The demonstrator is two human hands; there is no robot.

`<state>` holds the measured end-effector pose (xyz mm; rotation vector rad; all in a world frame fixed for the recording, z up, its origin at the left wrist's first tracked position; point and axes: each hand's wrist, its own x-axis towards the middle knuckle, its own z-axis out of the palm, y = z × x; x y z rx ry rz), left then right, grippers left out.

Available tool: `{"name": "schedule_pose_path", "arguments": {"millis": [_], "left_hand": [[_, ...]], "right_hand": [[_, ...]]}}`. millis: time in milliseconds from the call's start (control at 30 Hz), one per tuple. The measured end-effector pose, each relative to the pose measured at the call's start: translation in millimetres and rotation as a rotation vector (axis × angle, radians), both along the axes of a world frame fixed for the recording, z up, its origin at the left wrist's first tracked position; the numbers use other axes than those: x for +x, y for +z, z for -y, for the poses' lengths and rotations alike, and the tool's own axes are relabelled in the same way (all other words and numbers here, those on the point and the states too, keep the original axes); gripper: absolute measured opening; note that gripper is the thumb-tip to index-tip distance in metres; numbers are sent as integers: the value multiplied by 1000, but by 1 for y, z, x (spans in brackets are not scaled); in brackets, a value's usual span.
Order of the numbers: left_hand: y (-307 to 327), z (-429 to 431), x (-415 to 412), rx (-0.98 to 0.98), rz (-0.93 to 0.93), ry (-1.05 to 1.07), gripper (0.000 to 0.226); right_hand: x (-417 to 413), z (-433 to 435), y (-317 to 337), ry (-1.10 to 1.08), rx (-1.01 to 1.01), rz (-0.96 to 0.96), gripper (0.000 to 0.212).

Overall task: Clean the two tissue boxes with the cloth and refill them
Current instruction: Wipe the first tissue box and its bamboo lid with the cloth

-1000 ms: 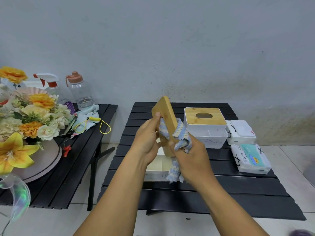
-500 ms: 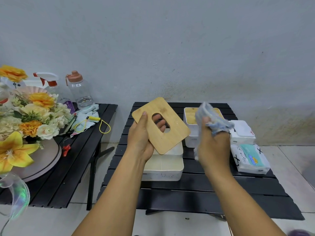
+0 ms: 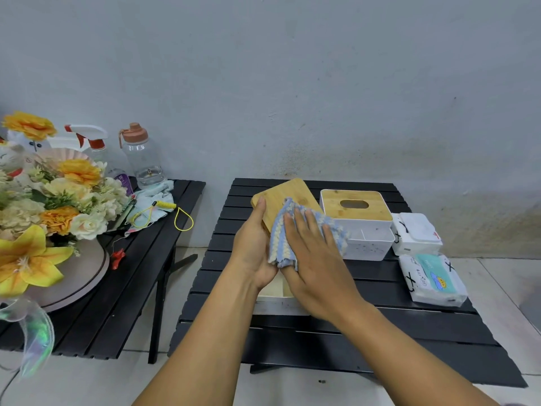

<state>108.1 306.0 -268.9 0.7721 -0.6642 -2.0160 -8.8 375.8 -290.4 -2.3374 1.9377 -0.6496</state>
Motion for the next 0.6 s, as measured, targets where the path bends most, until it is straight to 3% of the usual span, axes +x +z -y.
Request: {"name": "schedule_pose_path", "arguments": {"millis": [133,300,600], "left_hand": [[3,-1,1,-40,-18,-20,61],[5,-1,8,-16,-5,-56,67],[9,-5,1,-55,-20,-25,53]], "right_hand": [[4,9,17,-38,-44,-10,77],[-4,-7,5,97,-12,-52,75],[-9,15,22,-130,-40,70,71]]}}
